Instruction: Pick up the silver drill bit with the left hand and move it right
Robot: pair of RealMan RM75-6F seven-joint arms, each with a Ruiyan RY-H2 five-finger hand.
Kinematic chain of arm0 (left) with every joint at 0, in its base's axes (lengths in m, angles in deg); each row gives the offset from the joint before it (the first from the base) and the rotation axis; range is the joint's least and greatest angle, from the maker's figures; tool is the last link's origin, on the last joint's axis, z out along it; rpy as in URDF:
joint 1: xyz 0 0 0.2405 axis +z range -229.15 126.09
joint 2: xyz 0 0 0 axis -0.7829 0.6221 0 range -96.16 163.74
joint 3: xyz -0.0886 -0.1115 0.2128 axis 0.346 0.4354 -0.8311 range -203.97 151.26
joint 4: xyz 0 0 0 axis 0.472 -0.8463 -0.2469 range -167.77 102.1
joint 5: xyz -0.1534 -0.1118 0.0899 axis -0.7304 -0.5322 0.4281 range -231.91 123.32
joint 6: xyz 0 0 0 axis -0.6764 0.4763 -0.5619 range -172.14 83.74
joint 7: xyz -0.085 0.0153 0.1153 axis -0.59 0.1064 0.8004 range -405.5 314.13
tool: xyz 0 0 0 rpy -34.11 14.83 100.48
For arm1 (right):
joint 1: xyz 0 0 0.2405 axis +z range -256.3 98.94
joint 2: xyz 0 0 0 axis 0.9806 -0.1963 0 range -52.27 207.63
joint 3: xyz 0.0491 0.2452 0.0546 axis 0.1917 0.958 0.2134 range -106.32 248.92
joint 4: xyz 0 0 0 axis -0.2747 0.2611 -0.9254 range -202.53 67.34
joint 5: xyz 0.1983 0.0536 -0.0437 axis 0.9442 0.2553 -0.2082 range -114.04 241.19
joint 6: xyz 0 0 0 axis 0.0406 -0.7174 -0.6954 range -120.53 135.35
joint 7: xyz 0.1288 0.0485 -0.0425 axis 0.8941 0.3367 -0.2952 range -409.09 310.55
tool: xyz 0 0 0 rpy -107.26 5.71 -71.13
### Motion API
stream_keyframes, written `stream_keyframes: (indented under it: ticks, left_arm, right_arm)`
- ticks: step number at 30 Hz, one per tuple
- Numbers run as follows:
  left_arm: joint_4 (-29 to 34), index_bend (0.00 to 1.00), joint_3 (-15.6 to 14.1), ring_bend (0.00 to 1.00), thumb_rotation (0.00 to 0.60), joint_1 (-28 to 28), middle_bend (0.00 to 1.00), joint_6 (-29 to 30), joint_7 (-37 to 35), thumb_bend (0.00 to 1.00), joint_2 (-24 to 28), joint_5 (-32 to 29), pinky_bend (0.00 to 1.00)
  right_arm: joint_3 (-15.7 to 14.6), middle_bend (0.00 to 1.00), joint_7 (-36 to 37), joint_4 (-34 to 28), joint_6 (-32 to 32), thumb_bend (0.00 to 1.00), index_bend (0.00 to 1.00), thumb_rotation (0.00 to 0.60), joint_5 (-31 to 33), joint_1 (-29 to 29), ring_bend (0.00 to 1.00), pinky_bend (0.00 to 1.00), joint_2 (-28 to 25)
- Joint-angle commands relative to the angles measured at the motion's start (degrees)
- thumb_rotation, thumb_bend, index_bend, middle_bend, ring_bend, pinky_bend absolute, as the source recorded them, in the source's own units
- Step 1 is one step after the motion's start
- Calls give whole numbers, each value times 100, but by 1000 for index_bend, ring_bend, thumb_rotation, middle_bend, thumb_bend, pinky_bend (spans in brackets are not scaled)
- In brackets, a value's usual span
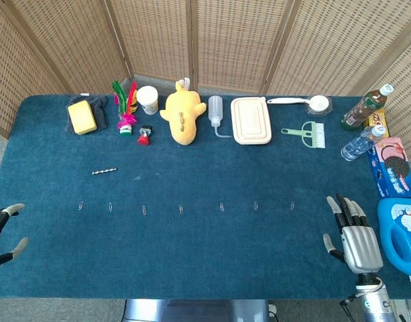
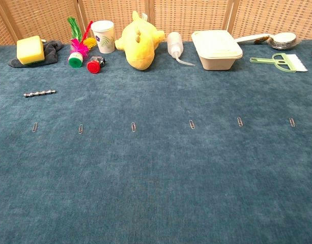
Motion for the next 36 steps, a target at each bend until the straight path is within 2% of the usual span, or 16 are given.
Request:
stream_keyframes:
  ticks: [1, 8, 11, 16, 17, 19, 21, 23, 27, 32, 36]
  left_arm:
    - [18, 231, 23, 285, 579, -40, 335, -66, 36, 452, -28, -8, 333]
    - [149, 231, 35, 286, 578, -193, 335, -369, -5, 452, 50, 1, 333]
    - [221, 229, 147, 290, 577, -385, 335, -612, -26, 452, 174, -76, 332]
    - [333, 217, 439, 343, 575, -909, 379, -1414, 50, 452, 339, -576, 332]
    - [289, 208, 538, 394, 576, -1105, 429, -1699, 115, 451, 347, -746, 352]
    - [211, 184, 682, 537, 573, -1365, 562, -2041, 193, 452, 332, -961, 465]
    - [67, 162, 879, 684, 566, -1686, 713, -2453, 178, 452, 240, -1272, 621]
    - [-152, 164, 1052, 761, 563, -2021, 806, -2934, 99, 451, 113, -1607, 699]
    - [-757, 231, 1252, 906, 556, -2519, 961, -3433, 229, 446, -203, -1891, 836]
    - [-1351, 276, 1334, 976, 575, -2983, 1000, -3900, 560, 452, -612, -2268, 899]
    - [-1627, 344, 1397, 981, 582, -3249, 1000, -4160, 705, 588, -874, -2627, 899]
  right_arm:
    - [-10, 26, 3, 1, 6, 442, 0, 600, 10, -10, 0, 107, -8]
    - [-41, 26, 48, -19, 87, 442, 0, 600, 27, -74, 0, 108, -53]
    - [-53, 26, 92, -36, 160, 442, 0, 600, 3, -112, 0, 108, -85]
    - [-79, 26, 236, 24, 179, 442, 0, 600, 120, -192, 0, 108, -70]
    - [-90, 26, 270, 49, 193, 442, 0, 600, 127, -211, 0, 108, -58]
    - [-99, 26, 308, 74, 235, 442, 0, 600, 116, -238, 0, 108, -52]
    - [-101, 26, 353, 88, 310, 442, 0, 600, 115, -286, 0, 108, -63]
    - [-110, 26, 413, 97, 360, 442, 0, 600, 141, -336, 0, 107, -84]
    - [-146, 26, 475, 126, 398, 442, 0, 600, 157, -402, 0, 108, -123]
    - [-145, 26, 515, 101, 475, 442, 0, 600, 124, -444, 0, 108, -164]
    - [-151, 26, 472, 59, 443, 442, 0, 600, 152, -451, 0, 108, -176]
